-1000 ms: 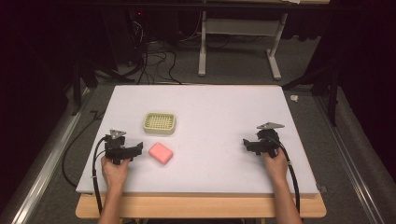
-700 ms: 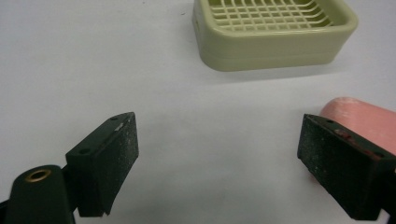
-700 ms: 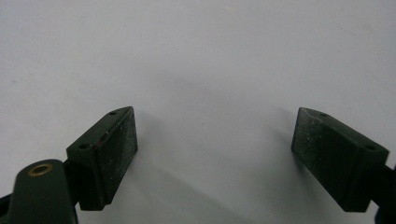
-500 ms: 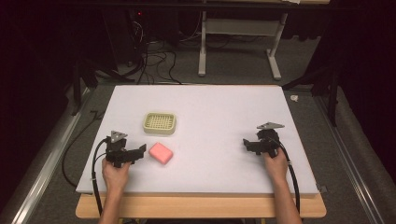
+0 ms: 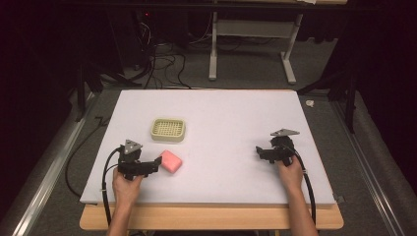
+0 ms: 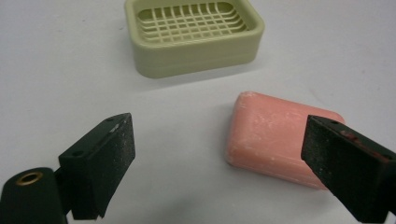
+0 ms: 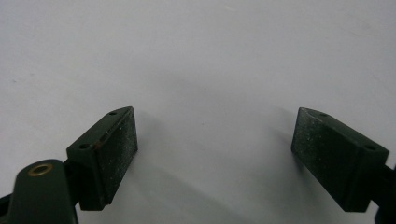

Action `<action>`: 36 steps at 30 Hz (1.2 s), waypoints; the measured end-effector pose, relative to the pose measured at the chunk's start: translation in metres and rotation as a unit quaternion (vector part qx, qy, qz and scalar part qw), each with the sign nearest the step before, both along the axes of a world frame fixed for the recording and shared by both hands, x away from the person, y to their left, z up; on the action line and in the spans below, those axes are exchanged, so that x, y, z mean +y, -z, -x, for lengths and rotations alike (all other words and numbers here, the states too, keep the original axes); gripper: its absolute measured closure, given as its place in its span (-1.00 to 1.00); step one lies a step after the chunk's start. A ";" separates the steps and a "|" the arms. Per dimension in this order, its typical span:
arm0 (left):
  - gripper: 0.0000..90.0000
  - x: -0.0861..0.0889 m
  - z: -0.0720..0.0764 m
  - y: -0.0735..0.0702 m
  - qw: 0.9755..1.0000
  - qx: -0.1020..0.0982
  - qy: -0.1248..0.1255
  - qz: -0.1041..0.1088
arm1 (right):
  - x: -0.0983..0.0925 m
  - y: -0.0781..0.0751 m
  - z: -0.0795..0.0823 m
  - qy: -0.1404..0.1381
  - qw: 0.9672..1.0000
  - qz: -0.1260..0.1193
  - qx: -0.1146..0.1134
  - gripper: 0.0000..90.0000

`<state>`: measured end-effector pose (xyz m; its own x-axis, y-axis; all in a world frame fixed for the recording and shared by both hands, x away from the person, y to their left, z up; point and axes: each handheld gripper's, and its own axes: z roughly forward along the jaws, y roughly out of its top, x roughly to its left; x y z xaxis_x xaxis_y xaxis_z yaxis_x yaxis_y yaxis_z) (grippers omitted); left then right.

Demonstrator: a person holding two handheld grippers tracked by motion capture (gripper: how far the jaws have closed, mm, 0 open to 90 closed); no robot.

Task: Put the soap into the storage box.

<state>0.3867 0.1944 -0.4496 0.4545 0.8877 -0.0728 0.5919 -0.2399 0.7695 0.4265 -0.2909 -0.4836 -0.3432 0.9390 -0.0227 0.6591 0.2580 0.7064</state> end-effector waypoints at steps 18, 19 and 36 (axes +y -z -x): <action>-0.79 -0.040 0.000 0.009 0.998 0.009 0.055 -0.026 | 0.000 0.000 0.000 0.000 1.000 0.001 0.000 -0.66; -0.79 -0.040 0.000 0.009 0.998 0.009 0.055 -0.026 | 0.000 0.000 0.000 0.000 1.000 0.001 0.000 -0.66; -0.79 -0.054 -0.009 0.026 0.997 0.023 0.059 -0.047 | 0.000 0.000 0.000 0.000 1.000 0.001 0.000 -0.66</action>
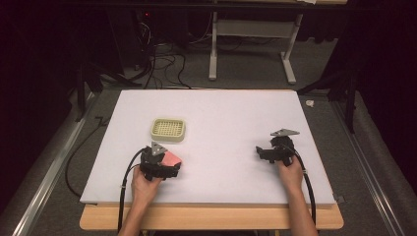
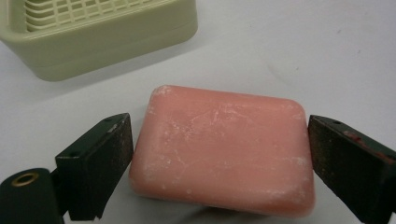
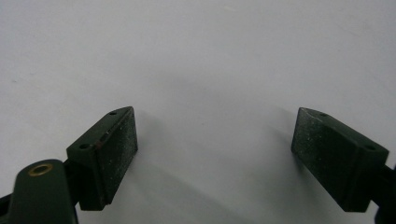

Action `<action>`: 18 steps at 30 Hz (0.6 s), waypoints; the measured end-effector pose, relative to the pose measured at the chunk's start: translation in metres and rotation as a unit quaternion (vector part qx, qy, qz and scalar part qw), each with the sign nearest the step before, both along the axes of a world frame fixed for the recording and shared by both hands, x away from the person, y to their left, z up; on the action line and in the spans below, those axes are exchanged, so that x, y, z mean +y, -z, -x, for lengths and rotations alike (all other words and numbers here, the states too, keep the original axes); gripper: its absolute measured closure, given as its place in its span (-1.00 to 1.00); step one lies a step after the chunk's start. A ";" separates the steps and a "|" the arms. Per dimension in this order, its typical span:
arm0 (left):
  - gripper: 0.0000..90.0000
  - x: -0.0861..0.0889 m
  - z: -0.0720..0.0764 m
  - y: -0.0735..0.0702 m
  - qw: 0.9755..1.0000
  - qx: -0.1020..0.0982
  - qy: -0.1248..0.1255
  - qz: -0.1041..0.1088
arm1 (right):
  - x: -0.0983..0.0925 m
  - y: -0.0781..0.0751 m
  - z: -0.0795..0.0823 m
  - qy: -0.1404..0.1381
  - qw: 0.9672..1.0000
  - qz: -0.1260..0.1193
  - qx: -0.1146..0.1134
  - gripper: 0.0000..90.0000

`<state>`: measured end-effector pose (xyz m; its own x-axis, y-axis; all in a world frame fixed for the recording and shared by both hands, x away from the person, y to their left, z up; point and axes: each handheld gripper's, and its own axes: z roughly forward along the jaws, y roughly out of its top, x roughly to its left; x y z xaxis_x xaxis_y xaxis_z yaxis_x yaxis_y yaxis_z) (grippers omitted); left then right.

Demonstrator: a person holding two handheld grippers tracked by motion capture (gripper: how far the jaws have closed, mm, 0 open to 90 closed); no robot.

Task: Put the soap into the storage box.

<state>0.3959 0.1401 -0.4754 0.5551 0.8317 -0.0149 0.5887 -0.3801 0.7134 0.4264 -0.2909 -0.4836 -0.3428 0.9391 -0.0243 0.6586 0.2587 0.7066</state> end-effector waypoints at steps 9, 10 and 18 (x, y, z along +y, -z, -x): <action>-0.77 -0.003 -0.001 0.006 1.000 0.007 0.000 -0.012 | 0.000 0.000 0.000 0.000 1.000 0.000 0.000 -0.66; -0.77 -0.003 -0.001 0.006 1.000 0.006 0.000 -0.014 | 0.000 0.000 0.000 0.000 1.000 0.000 0.000 -0.66; -0.76 -0.004 -0.001 0.007 1.000 0.010 0.002 -0.019 | 0.000 0.000 0.000 0.000 1.000 0.000 0.000 -0.66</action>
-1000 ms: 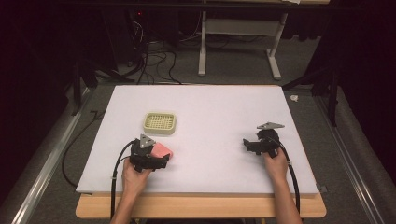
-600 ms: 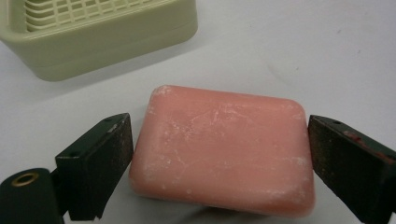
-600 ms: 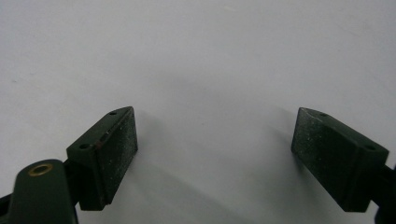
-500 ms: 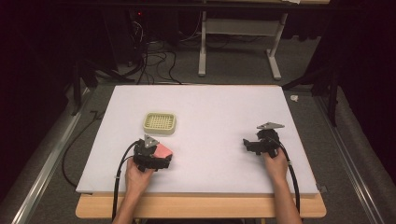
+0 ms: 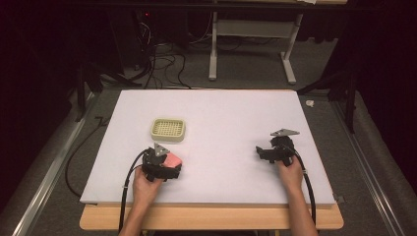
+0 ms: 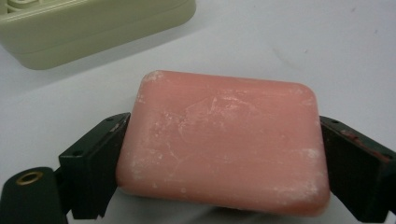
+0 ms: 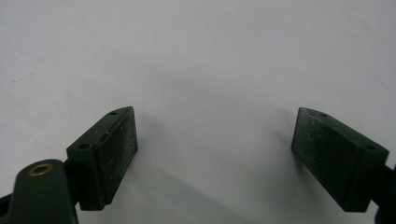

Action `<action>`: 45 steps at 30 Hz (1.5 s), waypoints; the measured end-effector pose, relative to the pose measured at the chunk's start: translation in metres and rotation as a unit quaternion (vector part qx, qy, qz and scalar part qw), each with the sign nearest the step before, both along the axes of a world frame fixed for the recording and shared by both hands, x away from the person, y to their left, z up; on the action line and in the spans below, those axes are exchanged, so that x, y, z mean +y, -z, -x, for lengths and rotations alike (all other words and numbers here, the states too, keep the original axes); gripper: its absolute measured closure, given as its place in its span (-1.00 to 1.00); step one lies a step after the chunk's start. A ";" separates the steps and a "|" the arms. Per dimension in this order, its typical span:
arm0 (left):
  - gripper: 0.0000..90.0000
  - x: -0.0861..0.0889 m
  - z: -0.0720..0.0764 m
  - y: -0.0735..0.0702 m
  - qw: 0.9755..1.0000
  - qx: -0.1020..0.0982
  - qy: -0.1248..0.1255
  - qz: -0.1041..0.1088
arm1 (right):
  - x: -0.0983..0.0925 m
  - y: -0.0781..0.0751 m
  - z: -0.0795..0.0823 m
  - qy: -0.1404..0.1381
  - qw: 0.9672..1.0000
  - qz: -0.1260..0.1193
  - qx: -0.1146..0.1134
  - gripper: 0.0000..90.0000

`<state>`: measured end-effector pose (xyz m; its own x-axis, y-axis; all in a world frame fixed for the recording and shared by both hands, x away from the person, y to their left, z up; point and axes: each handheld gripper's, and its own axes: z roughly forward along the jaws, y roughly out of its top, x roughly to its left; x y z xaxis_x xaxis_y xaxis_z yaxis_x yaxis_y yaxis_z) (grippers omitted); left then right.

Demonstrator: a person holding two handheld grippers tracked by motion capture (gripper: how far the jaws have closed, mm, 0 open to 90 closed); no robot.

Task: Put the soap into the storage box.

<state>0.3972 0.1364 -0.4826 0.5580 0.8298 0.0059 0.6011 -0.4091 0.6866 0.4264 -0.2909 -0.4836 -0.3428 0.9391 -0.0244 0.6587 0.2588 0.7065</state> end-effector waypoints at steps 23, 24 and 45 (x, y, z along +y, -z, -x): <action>-0.70 0.003 0.005 -0.009 1.000 -0.011 0.002 0.020 | 0.000 0.000 0.000 0.000 1.000 0.000 0.000 -0.66; -0.69 0.005 0.006 -0.013 0.999 -0.015 0.002 0.031 | 0.000 0.000 0.000 0.000 1.000 0.000 0.000 -0.66; -0.68 0.005 0.002 -0.044 0.999 -0.033 0.005 0.031 | 0.000 0.000 0.000 0.000 1.000 0.000 0.000 -0.66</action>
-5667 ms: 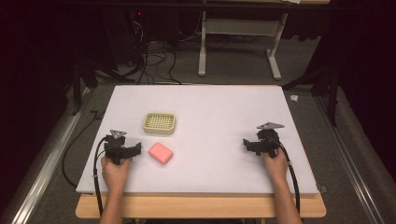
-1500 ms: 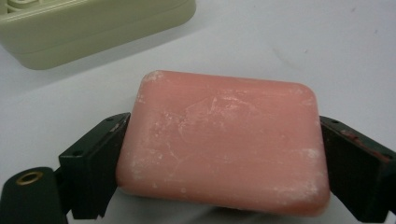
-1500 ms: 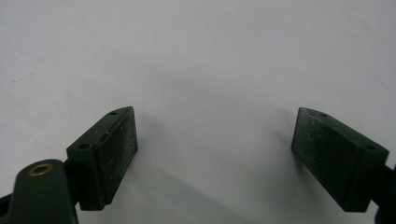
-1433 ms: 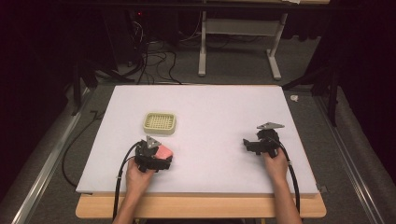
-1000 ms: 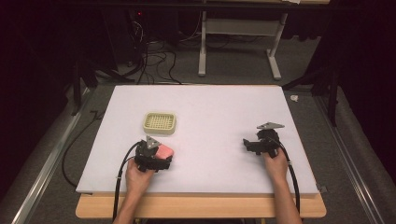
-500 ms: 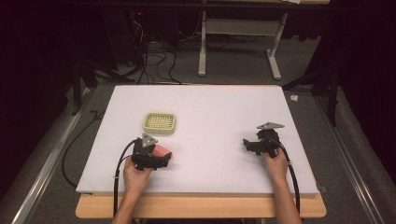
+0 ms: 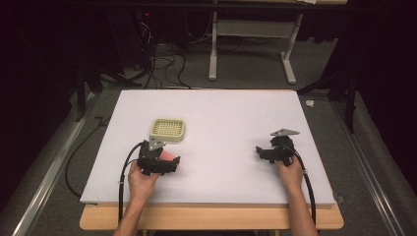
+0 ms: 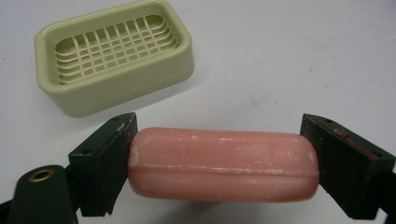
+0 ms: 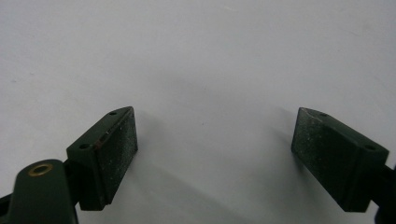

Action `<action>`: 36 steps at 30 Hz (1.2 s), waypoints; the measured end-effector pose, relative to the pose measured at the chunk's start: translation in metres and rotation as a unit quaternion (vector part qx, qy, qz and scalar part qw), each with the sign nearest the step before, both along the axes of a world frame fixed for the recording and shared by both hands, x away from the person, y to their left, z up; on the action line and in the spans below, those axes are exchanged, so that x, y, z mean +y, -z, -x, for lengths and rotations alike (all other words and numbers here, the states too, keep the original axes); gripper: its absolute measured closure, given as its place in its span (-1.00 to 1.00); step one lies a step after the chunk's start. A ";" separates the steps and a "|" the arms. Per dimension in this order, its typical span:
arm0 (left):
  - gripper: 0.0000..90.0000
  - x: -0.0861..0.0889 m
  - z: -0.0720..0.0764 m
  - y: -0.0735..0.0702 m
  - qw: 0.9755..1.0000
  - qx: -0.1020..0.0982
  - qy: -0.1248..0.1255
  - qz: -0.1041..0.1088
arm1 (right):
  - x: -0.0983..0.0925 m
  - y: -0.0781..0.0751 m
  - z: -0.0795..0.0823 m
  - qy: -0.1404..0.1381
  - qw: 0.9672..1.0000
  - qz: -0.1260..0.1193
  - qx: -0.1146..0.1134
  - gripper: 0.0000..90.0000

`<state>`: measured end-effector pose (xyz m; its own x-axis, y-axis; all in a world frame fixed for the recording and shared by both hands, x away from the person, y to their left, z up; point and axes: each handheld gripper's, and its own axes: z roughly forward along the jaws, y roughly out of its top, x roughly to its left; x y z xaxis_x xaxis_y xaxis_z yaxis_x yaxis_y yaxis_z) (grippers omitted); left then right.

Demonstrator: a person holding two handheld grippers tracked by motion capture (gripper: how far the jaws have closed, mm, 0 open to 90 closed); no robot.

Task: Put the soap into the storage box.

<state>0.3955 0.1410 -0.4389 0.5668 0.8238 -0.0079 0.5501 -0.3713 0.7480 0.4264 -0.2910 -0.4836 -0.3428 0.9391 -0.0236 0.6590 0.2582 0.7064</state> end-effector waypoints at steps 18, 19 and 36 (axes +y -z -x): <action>-0.68 -0.001 -0.031 -0.020 1.000 0.000 -0.009 0.011 | 0.000 0.000 0.000 0.000 1.000 0.000 0.000 -0.66; -0.68 -0.001 -0.034 -0.021 1.000 0.003 -0.013 0.008 | 0.000 0.000 0.000 0.000 1.000 0.000 0.000 -0.66; -0.68 0.005 -0.061 -0.035 0.999 0.014 -0.031 0.034 | 0.000 0.000 0.000 0.000 1.000 0.001 -0.001 -0.66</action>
